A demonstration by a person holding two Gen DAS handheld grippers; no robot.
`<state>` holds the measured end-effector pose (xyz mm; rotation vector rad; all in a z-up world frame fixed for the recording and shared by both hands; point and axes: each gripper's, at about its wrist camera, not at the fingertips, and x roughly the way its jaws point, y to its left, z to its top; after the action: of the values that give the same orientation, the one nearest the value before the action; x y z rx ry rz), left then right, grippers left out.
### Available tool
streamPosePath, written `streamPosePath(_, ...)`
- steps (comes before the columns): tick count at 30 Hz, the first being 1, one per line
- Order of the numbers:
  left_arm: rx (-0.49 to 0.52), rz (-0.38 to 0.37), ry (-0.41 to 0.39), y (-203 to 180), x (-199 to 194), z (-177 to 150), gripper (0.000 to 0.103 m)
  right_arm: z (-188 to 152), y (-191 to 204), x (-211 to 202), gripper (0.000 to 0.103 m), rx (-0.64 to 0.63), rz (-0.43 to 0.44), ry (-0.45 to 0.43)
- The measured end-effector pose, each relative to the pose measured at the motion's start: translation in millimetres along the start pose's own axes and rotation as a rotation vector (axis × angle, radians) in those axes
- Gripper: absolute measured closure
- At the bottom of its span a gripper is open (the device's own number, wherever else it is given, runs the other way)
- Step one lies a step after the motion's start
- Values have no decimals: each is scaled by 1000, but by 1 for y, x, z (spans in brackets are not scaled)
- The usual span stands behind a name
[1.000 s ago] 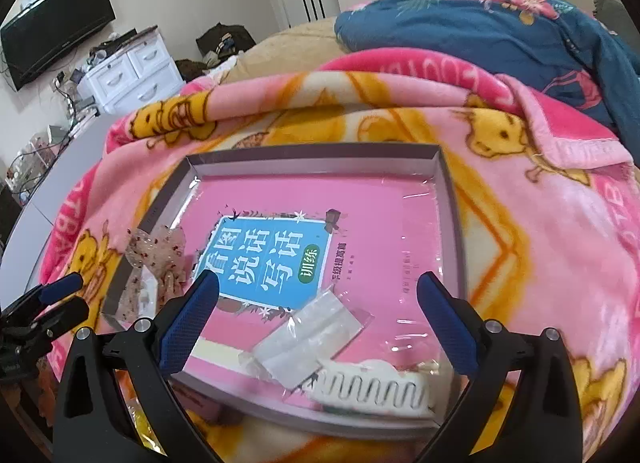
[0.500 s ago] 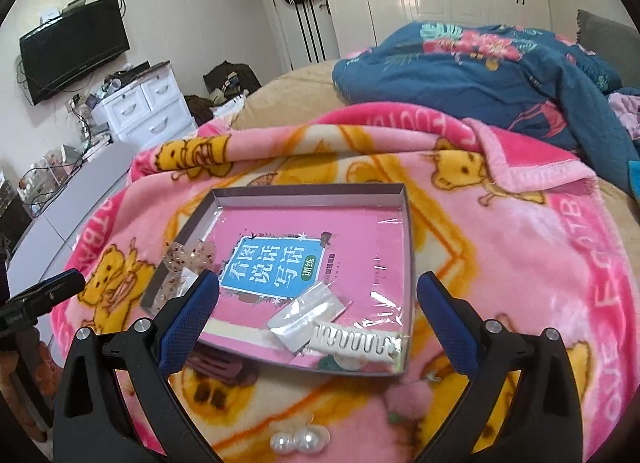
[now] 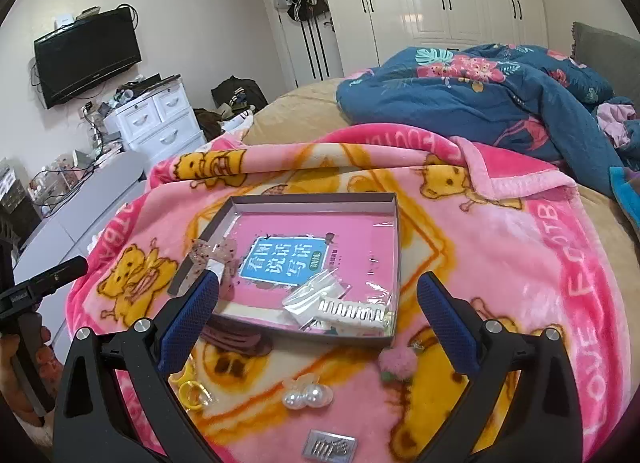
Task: Organize jewelry
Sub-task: 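Withdraw both tools from the box toward the remaining jewelry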
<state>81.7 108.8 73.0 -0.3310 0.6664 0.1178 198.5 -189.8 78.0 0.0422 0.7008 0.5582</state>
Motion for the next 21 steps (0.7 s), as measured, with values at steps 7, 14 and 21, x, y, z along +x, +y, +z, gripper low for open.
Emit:
streamPosePath(7,15,-2,-23,-6,-20,-3,9,-4,6,-21,4,-9,13,-20)
streamPosePath(14,40,10,-29,-13,-32,-12,9,-12,13,-37,4,-30,8,-33)
streamPosePath(21,71,23,-15,-20,-37,-23,9,-27,14,-45,4,-31,10,-21)
